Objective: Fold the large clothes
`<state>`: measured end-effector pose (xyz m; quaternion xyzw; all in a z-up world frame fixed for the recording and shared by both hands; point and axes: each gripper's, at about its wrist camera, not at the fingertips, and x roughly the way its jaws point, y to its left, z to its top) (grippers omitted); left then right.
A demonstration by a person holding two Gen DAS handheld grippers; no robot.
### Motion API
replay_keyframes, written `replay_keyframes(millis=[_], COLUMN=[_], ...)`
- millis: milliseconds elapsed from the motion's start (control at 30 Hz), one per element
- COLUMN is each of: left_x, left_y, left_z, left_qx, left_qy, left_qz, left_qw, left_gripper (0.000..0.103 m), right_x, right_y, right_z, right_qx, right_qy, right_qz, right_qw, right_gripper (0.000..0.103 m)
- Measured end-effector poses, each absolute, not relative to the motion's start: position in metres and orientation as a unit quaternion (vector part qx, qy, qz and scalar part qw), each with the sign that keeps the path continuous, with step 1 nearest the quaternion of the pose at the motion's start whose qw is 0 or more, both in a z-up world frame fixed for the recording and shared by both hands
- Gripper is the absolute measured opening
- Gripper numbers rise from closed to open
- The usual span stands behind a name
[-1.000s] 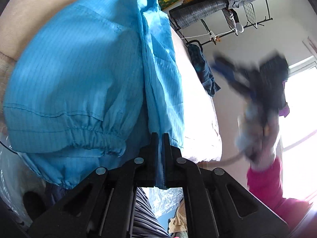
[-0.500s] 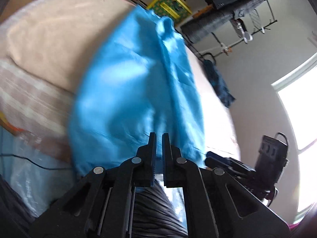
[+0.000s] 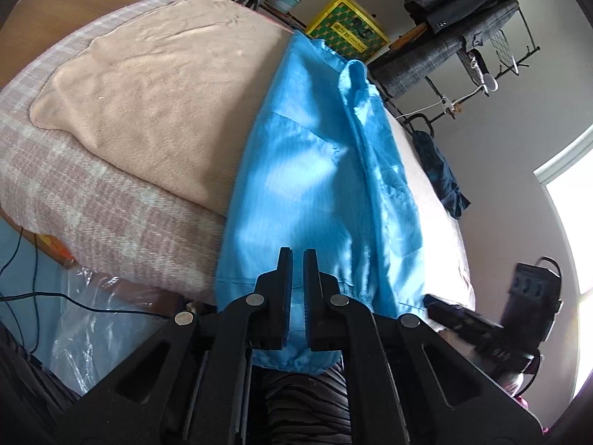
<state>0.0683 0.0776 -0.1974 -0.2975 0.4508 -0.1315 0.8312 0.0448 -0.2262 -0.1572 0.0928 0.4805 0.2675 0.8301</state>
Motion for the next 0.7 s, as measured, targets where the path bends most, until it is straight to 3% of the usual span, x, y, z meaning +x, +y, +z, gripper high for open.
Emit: replay_keyframes(millis=[33,100,167,300,367,433,467,500,533,567,700], left_x=[0.071,0.075,0.08,0.089,0.09,0.092,0.094,0.095,0.095,0.096,0.091], left_y=[0.083,0.09,0.097,0.101,0.101,0.099,0.098,0.095,0.092,0.09,0.09], left_z=[-0.201,-0.207,-0.216,-0.234,-0.234,-0.233,-0.234,-0.236,-0.236,-0.235,-0.228], left_qx=[-0.295,-0.298,-0.308,-0.32,-0.321,-0.324,-0.326,-0.325,-0.318,-0.311,-0.327], left_qy=[0.454,0.456,0.462,0.483,0.48,0.481,0.484,0.488,0.492,0.495,0.477], left_qz=[-0.123,-0.109,-0.103,-0.109,-0.114,-0.122,-0.129,-0.136,-0.135,-0.132,-0.139], left_qw=[0.831,0.832,0.825,0.808,0.808,0.805,0.802,0.798,0.799,0.801,0.804], left_gripper=[0.012,0.048,0.051,0.051,0.051,0.051,0.045,0.032,0.023,0.009,0.006], right_x=[0.044,0.043,0.042,0.04,0.041,0.041,0.041,0.041,0.042,0.043,0.037], right_y=[-0.241,-0.267,-0.286,-0.296,-0.289,-0.279,-0.274,-0.269,-0.263,-0.259,-0.265], right_z=[-0.155,-0.159,-0.171,-0.195,-0.201,-0.201,-0.201,-0.2,-0.199,-0.197,-0.177], right_qx=[0.096,0.107,0.132,0.186,0.199,0.205,0.206,0.203,0.199,0.199,0.23], right_qy=[0.477,0.478,0.495,0.515,0.518,0.52,0.522,0.523,0.523,0.523,0.489], right_qz=[0.247,0.22,0.208,0.224,0.234,0.251,0.262,0.268,0.274,0.28,0.292], right_qw=[0.838,0.844,0.834,0.806,0.798,0.791,0.785,0.783,0.782,0.78,0.789], right_gripper=[0.043,0.055,0.057,0.053,0.04,0.038,0.036,0.029,0.014,0.005,0.001])
